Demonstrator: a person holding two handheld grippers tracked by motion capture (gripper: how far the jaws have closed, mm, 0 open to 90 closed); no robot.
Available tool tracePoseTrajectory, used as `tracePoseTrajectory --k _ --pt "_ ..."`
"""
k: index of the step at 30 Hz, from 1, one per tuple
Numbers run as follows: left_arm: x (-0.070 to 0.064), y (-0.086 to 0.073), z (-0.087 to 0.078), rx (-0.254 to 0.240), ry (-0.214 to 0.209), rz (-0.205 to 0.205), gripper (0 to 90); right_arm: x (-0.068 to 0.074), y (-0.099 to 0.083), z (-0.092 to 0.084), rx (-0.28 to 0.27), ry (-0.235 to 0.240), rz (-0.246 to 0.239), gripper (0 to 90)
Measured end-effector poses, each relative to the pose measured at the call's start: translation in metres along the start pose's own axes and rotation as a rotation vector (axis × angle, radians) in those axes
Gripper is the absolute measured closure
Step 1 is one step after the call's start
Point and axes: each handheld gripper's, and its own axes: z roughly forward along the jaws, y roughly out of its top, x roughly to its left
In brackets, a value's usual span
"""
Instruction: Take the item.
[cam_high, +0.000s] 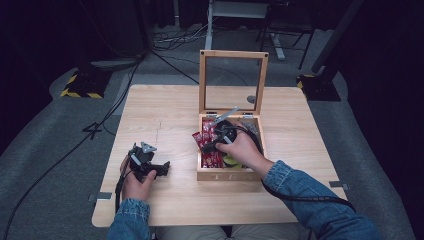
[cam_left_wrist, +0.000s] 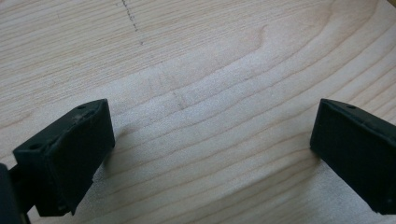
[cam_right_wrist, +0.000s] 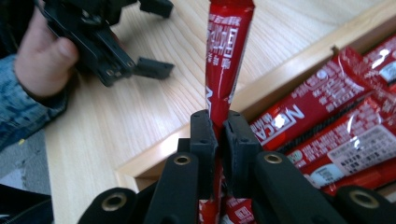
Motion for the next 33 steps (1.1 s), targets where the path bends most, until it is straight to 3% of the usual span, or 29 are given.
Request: tracePoseTrajectory --k 18,24,33 --pt "0.001 0.001 0.001 0.001 -0.002 0.005 0.1 0.002 0.011 -0.052 -0.145 -0.008 -0.001 83.4" --pt "0.001 0.001 0.001 0.001 -0.002 0.005 0.1 -0.007 0.007 -0.086 -0.199 -0.042 0.013 83.3" --pt "0.002 0.002 0.002 -0.001 -0.004 0.003 0.0 -0.018 -0.004 -0.120 -0.238 -0.098 0.035 83.3"
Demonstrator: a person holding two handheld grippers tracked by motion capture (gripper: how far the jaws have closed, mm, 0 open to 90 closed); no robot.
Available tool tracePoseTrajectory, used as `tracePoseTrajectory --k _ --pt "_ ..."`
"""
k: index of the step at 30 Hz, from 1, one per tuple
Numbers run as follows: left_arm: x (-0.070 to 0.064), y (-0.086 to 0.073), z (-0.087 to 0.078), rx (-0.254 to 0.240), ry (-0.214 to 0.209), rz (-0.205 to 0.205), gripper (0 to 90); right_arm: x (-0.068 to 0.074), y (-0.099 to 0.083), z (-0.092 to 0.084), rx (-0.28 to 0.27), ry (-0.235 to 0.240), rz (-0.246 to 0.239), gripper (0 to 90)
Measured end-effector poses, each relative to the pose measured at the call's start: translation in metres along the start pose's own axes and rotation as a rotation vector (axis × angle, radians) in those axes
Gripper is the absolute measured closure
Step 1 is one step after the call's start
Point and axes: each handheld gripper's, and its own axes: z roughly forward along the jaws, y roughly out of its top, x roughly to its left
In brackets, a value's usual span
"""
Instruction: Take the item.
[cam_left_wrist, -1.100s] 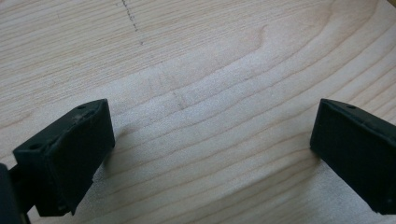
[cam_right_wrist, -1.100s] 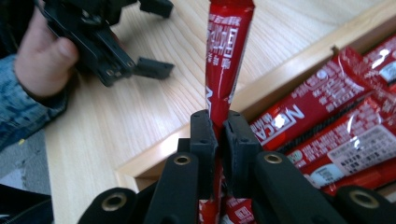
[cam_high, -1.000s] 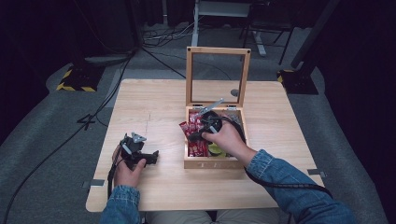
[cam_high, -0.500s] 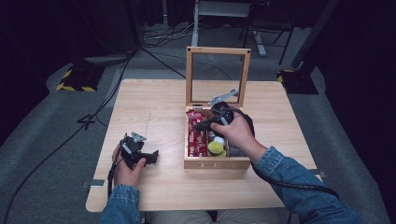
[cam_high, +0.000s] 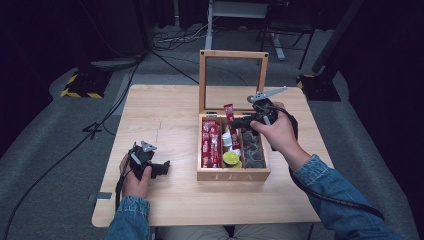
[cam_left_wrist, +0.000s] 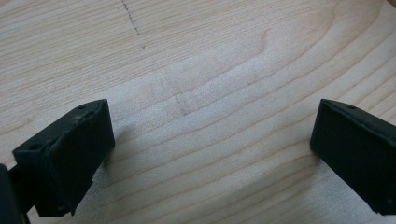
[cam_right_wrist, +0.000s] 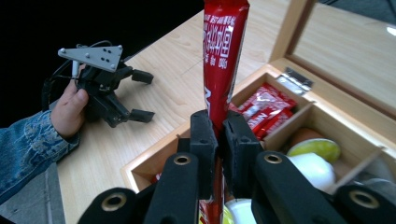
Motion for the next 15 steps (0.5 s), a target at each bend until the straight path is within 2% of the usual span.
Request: tracePoseTrajectory --k 10,11,15 --pt "0.000 0.000 0.000 0.000 0.001 0.000 0.0 -0.018 -0.007 -0.039 -0.033 -0.069 0.020 83.1" --pt "0.000 0.000 0.000 0.000 0.001 0.000 0.0 -0.018 -0.007 -0.039 -0.033 -0.069 0.020 83.1" --pt "0.000 0.000 0.000 -0.001 0.001 0.000 0.1 -0.031 -0.014 -0.057 -0.055 -0.104 0.048 83.0"
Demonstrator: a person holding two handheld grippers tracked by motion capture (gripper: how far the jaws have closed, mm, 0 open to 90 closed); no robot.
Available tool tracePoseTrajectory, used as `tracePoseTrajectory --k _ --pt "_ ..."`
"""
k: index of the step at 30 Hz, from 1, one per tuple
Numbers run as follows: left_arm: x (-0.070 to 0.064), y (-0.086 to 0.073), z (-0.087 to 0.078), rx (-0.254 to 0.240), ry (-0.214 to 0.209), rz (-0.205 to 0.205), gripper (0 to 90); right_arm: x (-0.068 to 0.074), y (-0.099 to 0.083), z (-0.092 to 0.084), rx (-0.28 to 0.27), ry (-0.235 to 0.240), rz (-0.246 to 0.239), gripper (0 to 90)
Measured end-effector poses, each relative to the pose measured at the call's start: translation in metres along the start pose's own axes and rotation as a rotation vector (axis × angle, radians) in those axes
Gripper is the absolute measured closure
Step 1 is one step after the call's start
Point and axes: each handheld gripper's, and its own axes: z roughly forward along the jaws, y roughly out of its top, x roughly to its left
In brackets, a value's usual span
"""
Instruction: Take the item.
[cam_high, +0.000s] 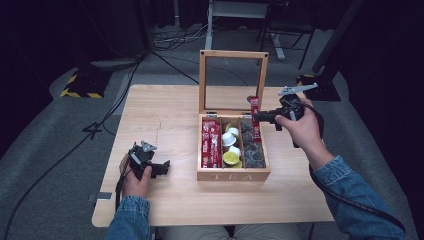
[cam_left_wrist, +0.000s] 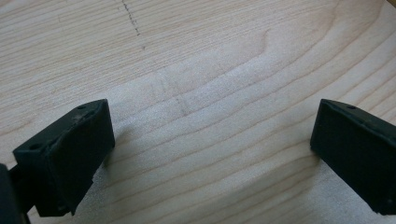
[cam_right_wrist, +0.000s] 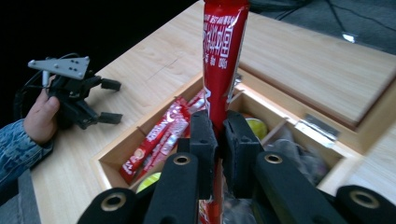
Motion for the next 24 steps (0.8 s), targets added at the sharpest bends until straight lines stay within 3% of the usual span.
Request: tracePoseTrajectory --k 10,24 --pt "0.000 0.000 0.000 0.000 0.001 0.000 0.1 -0.022 -0.008 -0.023 -0.014 -0.076 0.022 82.7" --pt "0.000 0.000 0.000 0.001 0.009 -0.009 0.1 -0.070 -0.034 -0.045 -0.028 -0.191 0.112 82.6"
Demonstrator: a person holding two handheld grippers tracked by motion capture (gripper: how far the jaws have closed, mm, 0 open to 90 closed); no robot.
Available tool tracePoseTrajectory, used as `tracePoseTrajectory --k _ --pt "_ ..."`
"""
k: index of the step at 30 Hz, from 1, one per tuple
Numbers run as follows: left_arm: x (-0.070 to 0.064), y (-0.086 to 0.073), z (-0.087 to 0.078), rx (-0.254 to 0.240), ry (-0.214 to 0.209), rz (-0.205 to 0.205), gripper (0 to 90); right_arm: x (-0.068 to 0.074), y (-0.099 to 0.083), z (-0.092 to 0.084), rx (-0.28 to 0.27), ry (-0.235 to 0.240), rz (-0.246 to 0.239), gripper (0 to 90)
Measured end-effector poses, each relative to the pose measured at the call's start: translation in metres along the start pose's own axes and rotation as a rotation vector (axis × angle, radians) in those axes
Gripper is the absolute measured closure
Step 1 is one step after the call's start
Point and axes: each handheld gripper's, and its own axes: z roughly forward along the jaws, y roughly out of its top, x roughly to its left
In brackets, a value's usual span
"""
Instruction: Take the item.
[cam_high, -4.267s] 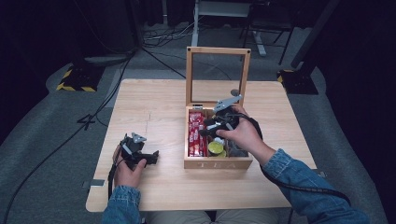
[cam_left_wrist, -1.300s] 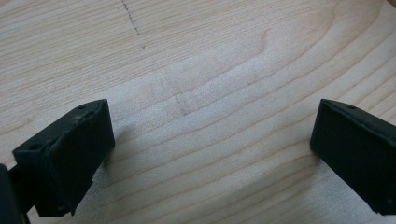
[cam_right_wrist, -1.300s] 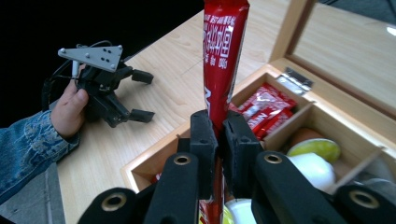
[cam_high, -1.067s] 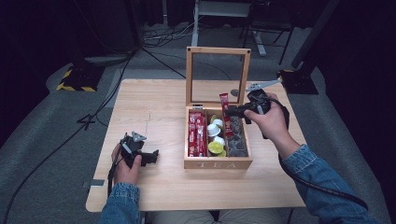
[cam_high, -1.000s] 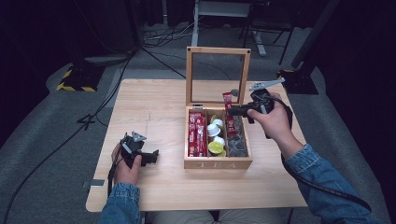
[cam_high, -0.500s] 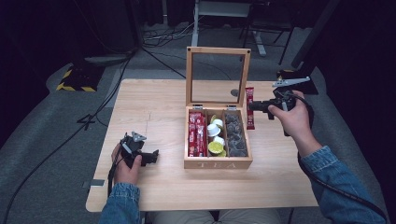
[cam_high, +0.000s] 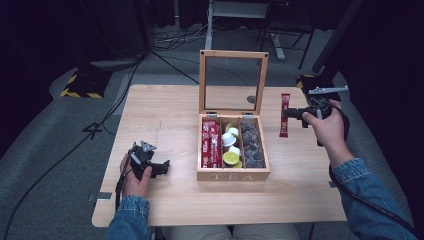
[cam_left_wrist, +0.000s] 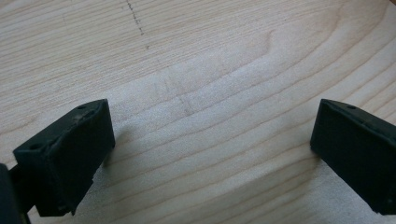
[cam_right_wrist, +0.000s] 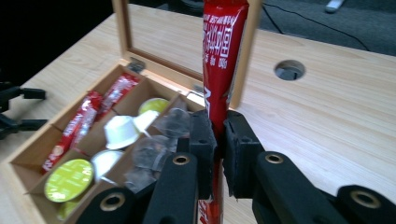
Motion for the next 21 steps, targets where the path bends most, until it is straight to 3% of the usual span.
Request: tracePoseTrajectory --k 8,21 --pt "0.000 0.000 0.000 -0.001 0.001 -0.001 0.1 -0.022 -0.011 0.001 0.016 -0.052 0.006 82.6" --pt "0.000 0.000 0.000 0.000 0.000 -0.001 0.1 -0.043 -0.029 0.013 0.047 -0.073 0.051 82.5"
